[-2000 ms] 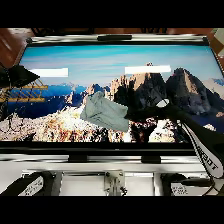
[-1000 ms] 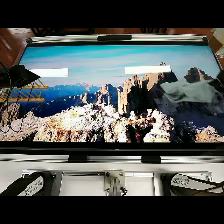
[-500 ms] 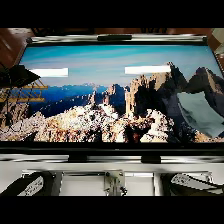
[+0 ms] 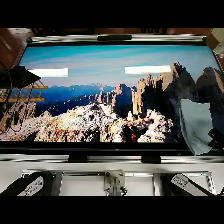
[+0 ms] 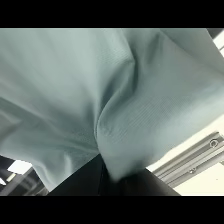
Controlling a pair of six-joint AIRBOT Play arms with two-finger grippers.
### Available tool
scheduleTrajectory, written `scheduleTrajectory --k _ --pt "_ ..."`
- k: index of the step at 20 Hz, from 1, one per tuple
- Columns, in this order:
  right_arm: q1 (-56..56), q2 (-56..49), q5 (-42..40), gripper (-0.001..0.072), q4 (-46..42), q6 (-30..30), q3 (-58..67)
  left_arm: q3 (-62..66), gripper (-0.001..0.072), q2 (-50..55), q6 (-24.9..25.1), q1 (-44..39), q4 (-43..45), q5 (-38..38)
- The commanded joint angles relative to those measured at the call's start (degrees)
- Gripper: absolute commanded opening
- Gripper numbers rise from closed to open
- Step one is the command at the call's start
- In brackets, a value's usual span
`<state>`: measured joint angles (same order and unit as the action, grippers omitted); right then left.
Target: Fold the shirts.
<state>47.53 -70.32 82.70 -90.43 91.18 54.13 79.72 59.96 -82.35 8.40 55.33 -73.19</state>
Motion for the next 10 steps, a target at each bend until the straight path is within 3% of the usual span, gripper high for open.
scheduleTrajectory --k 1,2,4,7,8,10 --pt "0.0 1.0 -0.5 0.0236 -1.5 1.9 -3.1 -0.3 0.0031 0.0 0.0 0.0 0.0 -0.8" --pt "0.0 1.0 0.8 0.0499 -1.9 1.4 -3.1 -0.7 0.0031 0.0 0.0 0.0 0.0 -0.8" --pt "0.0 1.2 5.1 0.0528 -7.5 0.1 -2.5 -2.1 0.0031 0.0 0.0 -0.1 0.0 -0.8" --pt "-0.2 2.8 12.4 0.0527 -26.0 -2.3 5.8 -3.9 0.003 0.7 0.9 -1.2 1.7 -0.8" --pt "-0.3 3.6 11.3 0.0527 -26.2 -0.6 11.1 -3.8 0.0029 1.2 0.9 -2.0 3.7 -0.2" --pt "-3.5 5.0 4.6 0.0527 -17.2 0.2 23.3 -3.4 0.0028 2.3 0.7 -4.9 9.9 1.6"
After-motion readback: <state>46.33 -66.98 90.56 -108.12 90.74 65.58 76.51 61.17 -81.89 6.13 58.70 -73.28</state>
